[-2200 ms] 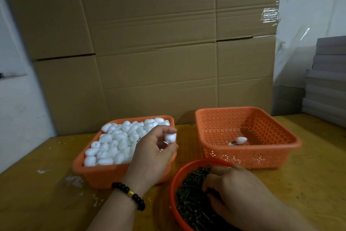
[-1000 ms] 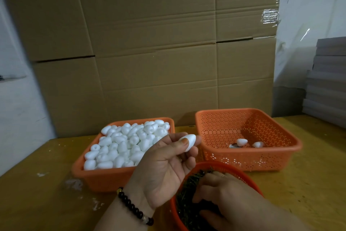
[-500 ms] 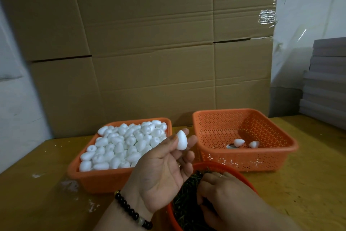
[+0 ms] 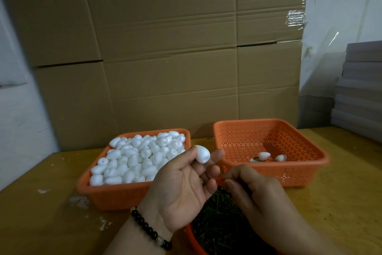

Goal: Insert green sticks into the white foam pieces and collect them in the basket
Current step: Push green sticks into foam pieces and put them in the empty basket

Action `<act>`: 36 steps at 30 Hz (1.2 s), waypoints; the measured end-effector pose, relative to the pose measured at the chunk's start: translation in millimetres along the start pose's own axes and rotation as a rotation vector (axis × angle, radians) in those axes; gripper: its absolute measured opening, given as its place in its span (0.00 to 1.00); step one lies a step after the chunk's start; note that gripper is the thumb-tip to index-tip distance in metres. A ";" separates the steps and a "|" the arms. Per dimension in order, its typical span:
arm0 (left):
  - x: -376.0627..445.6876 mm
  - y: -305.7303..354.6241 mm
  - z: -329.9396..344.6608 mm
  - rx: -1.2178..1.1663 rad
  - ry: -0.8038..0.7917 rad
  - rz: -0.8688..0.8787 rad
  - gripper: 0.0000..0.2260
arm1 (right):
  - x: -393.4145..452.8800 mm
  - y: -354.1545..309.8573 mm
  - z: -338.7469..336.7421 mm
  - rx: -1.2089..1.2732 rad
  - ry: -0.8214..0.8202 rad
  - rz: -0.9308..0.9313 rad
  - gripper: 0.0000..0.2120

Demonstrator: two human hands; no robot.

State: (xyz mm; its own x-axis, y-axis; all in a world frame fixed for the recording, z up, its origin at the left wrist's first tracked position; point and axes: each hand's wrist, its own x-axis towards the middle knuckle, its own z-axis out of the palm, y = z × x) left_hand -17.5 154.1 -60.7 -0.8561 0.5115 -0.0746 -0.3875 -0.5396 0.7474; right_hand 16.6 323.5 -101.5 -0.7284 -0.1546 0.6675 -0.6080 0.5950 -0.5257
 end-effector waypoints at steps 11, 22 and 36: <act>0.3 -3.0 3.2 0.016 0.038 0.009 0.13 | 0.4 -3.8 -0.2 0.576 -0.015 0.271 0.14; 2.8 -3.3 2.4 -0.202 0.073 -0.066 0.12 | 6.4 -4.9 -2.5 0.777 0.135 0.387 0.11; 6.9 -17.8 4.1 -0.225 0.122 -0.064 0.10 | 4.4 -7.7 1.2 0.469 0.326 0.230 0.12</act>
State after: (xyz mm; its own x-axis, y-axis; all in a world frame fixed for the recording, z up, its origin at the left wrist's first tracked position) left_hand -15.1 170.0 -71.8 -0.8569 0.4725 -0.2060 -0.4969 -0.6507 0.5742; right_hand 17.7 317.4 -95.1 -0.7684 0.2296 0.5974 -0.5749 0.1625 -0.8019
